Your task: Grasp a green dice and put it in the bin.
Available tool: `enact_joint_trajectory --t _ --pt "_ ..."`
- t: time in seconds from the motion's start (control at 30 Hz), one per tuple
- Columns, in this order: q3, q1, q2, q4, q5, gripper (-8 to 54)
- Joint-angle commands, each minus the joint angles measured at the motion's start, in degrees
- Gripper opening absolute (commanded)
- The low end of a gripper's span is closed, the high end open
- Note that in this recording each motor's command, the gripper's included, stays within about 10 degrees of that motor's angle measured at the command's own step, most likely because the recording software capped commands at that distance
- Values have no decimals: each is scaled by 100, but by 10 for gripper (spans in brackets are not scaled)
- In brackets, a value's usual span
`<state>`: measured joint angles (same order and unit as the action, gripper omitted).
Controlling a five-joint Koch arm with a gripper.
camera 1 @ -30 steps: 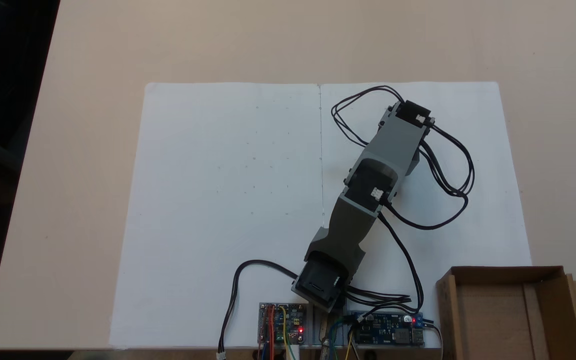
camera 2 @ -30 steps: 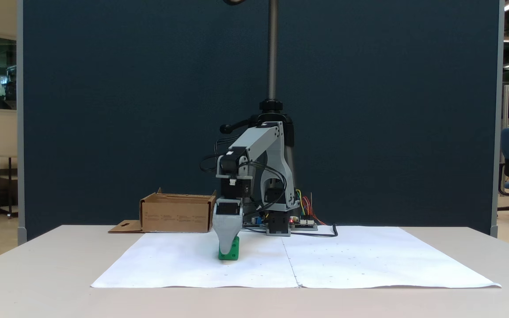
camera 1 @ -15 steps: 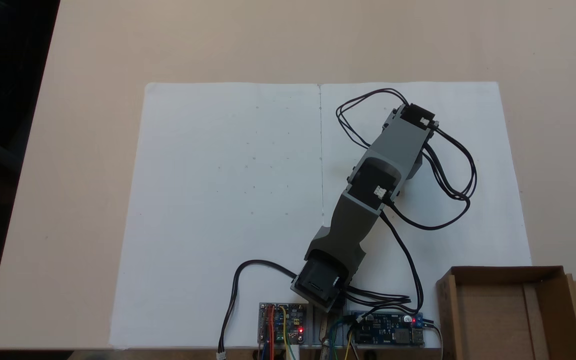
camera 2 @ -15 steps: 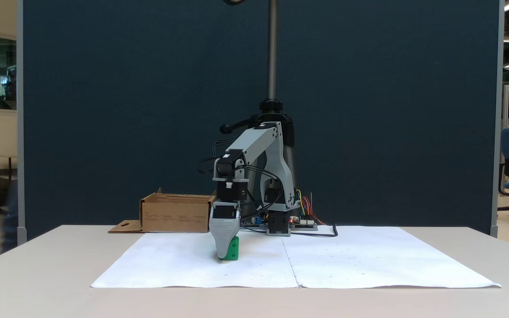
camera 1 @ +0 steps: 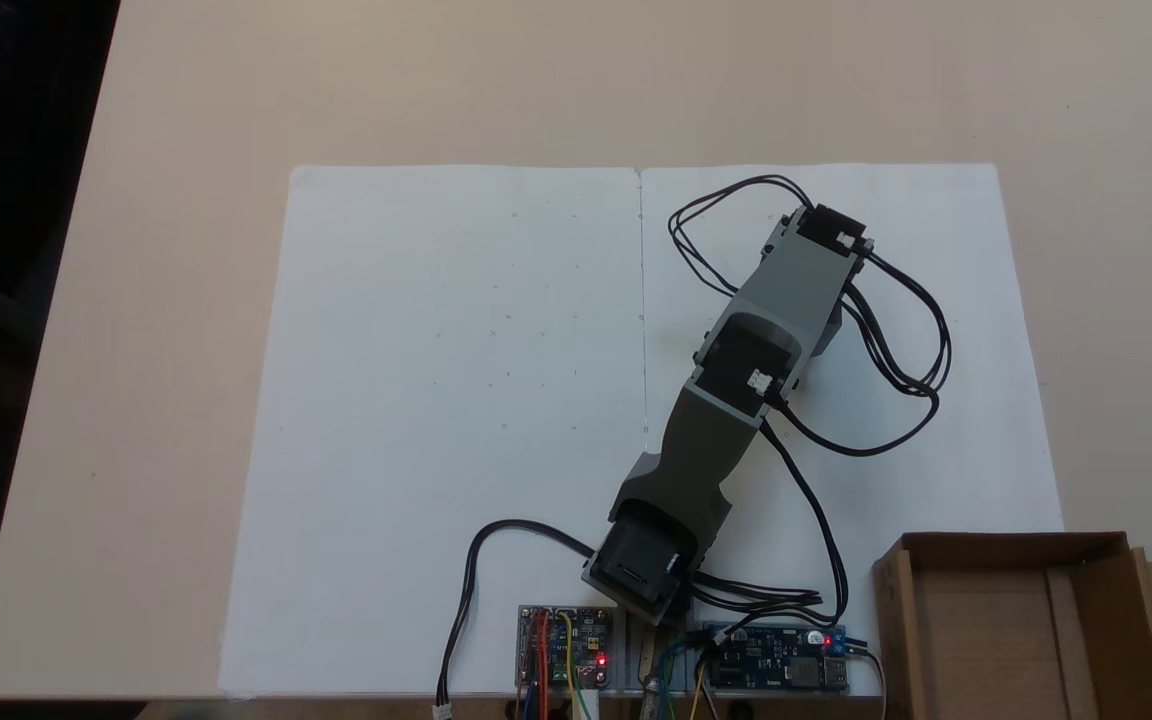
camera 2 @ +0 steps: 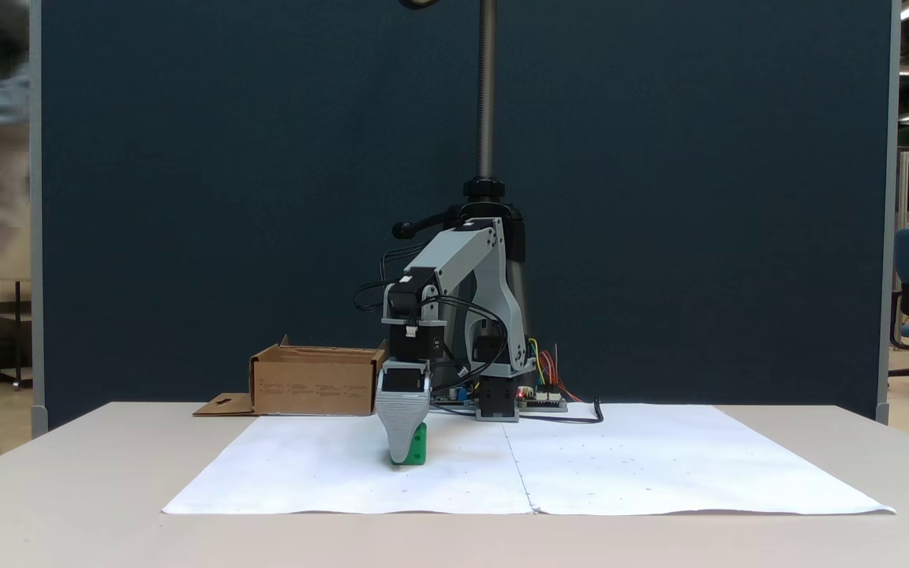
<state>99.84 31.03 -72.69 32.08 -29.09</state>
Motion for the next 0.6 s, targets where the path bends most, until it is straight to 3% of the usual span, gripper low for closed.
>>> enact_joint_trajectory --t 0.0,0.2,0.3,0.57 --pt "-229 35 -88 -158 -387 387" --pt "-229 79 -70 -149 -387 362" --pt "-220 105 -62 -149 -387 317" --pt "-176 105 -53 -141 -387 293"
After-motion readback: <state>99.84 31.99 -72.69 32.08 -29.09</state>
